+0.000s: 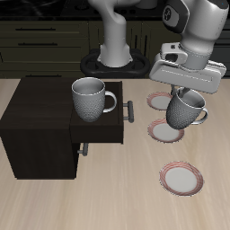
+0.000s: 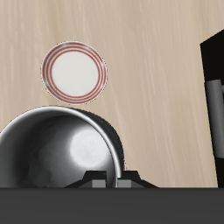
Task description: Place the porcelain mug that is on the plate onto the middle plate relative to the robot
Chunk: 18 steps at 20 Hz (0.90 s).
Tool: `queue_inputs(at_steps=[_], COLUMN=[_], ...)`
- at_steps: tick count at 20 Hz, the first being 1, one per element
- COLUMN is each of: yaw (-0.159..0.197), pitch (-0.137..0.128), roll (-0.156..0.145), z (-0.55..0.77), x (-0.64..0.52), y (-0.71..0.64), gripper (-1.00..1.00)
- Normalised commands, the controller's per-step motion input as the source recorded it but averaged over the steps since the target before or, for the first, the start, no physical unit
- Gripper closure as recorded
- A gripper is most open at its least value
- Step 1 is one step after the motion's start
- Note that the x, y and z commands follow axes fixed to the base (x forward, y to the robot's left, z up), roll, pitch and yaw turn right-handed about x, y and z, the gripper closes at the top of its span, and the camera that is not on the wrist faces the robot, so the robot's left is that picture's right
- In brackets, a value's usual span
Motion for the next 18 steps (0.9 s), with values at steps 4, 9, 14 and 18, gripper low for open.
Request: queue_inputs(at_steps=[4,9,14,18], yaw=[0.002,-0.004,-0.008,-0.007], pitch=[-0.041,0.006,-0.004,-0.011], roll=[-0.011,0.036,0.042,0.019], z=[-0.10,-0.11,-0.02,-0.01], x=[-0.38,-0.33,-0.36,-0.31], y=[-0.11,-0.01,0.02,-0.05], gripper=[1.00,1.00,1.00,1.00])
